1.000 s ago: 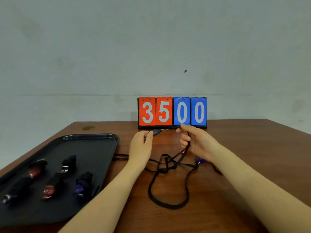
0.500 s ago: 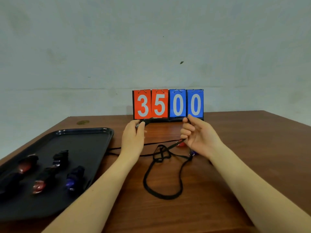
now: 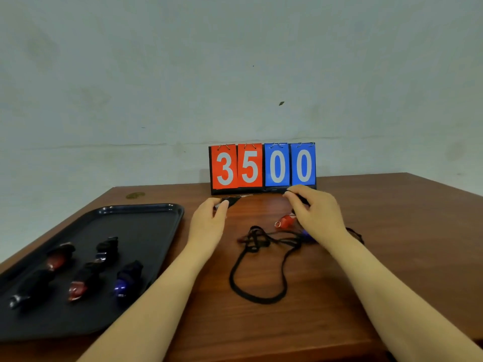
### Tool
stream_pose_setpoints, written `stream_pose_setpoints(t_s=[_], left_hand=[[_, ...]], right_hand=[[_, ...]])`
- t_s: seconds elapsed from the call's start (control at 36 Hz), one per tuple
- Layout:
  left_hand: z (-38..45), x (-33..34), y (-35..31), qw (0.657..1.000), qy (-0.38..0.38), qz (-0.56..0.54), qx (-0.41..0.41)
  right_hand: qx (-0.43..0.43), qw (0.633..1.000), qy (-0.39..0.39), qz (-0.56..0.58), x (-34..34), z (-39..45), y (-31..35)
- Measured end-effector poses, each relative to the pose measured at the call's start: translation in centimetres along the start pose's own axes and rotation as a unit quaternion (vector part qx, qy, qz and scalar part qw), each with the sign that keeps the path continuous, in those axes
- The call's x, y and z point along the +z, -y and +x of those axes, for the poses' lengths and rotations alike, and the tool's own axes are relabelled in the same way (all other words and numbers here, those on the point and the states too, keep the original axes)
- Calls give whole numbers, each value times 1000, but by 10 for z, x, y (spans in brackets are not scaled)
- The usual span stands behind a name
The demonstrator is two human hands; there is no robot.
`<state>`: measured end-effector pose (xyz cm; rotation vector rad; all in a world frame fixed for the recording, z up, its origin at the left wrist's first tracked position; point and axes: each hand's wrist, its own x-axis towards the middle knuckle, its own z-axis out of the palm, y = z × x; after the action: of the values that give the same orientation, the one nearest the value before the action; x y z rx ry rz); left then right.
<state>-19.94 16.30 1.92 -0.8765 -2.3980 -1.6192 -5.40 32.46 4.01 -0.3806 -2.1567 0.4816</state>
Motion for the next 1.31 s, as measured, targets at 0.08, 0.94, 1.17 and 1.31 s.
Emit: stream_pose_setpoints(t_s=[0.08, 0.94, 1.17, 1.31], left_hand=[[1, -1, 1, 1000, 11, -4, -7], [-2, -5, -2, 954, -32, -258, -152], [-15, -2, -22, 931, 29, -338, -135], [-23, -6, -37, 916, 67, -385, -94]], right_hand=[[46, 998, 0, 34, -2, 3, -8], [311, 949, -40, -2, -20, 13, -43], [74, 991, 103, -42, 21, 0, -8], [8, 977, 214, 20, 40, -11, 8]])
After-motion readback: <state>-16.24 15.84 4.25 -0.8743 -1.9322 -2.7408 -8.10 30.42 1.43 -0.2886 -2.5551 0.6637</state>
